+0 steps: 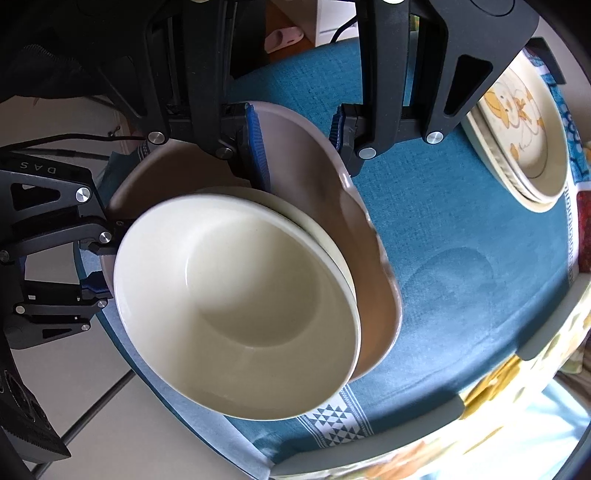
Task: Organize plates and bowls
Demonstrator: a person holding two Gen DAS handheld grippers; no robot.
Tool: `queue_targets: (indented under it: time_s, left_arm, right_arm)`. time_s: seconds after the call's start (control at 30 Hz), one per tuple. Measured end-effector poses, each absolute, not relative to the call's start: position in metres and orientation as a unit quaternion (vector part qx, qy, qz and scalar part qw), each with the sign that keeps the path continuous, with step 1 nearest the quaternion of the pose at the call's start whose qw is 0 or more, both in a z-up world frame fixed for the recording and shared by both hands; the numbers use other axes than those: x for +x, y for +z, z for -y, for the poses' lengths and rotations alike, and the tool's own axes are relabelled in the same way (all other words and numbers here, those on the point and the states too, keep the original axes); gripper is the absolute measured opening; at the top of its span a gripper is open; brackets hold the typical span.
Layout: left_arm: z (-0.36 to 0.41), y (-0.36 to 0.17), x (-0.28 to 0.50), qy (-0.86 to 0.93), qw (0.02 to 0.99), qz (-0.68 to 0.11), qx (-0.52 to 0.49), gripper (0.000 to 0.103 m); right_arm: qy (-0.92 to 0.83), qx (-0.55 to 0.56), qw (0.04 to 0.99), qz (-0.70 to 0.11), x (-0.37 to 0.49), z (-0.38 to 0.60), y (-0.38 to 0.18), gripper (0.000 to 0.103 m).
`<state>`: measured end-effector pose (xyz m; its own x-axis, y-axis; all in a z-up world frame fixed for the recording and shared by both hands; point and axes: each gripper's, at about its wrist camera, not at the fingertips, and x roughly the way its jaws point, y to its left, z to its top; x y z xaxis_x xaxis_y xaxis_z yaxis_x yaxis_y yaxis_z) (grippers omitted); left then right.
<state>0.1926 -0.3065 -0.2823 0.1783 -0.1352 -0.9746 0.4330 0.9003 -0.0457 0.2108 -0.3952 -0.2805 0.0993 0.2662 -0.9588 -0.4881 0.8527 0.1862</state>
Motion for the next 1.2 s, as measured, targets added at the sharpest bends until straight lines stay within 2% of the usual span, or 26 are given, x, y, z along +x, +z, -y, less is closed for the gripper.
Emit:
queue_targets:
  time_s: [0.8, 1.2]
  left_arm:
    - [0.212, -0.243, 0.177, -0.092, 0.823, -0.556, 0.069, 0.026]
    - [0.124, -0.215, 0.173, -0.036, 0.838, -0.542, 0.051, 0.026]
  right_arm:
    - [0.322, -0.162, 0.759, -0.543, 0.221, 0.320, -0.241, 0.026]
    - [0.369, -0.191, 0.753, -0.510, 0.230, 0.235, -0.217, 0.026]
